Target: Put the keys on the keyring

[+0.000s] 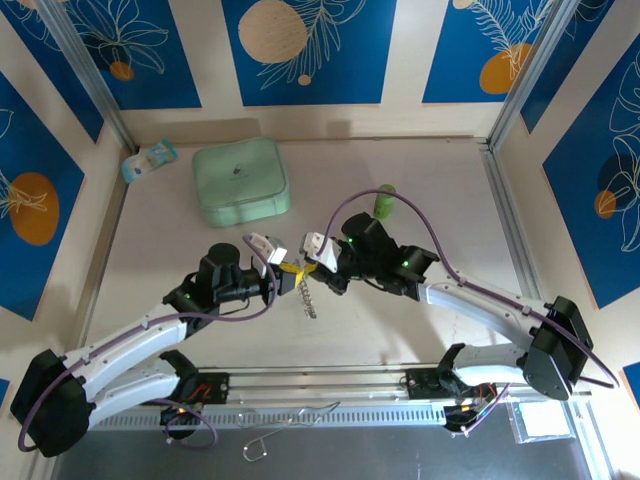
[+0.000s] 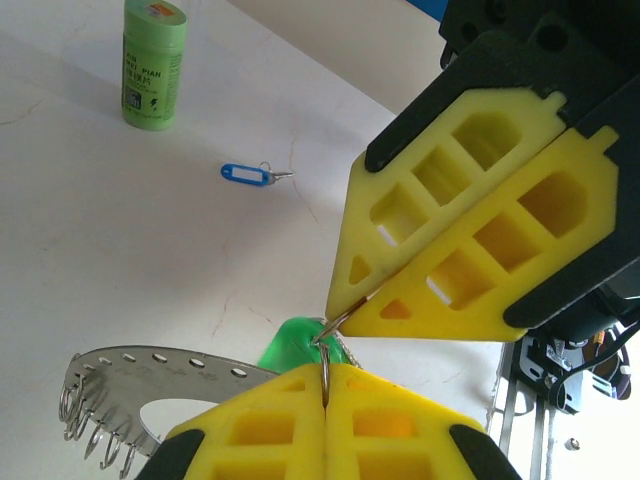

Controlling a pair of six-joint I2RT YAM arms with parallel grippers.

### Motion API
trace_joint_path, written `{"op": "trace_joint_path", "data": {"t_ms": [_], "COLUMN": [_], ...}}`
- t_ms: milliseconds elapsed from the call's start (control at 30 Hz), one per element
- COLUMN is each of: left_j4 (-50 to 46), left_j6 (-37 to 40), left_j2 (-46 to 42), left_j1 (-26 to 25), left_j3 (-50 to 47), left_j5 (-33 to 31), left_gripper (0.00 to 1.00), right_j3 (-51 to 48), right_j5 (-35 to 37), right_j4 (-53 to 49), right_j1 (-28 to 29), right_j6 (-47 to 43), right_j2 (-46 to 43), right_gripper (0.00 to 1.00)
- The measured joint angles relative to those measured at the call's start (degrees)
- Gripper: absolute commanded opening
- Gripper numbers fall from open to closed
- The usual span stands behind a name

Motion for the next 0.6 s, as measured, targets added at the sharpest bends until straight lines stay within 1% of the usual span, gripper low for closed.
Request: {"op": "trace_joint_path", "data": {"t_ms": [600], "left_j4": [0.0], "left_j6": [0.0], "left_j2": [0.02], "left_j1": [0.0], "left_j3": [0.02], "left_j5": [-0.04], "left_gripper": [0.0], "right_j3": [0.0], "right_j5": [4.31], "right_j4": [0.07], "right_j1": [0.79], "right_j6": [-0.61], "right_j2": [-0.44], "right_gripper": [0.0]}}
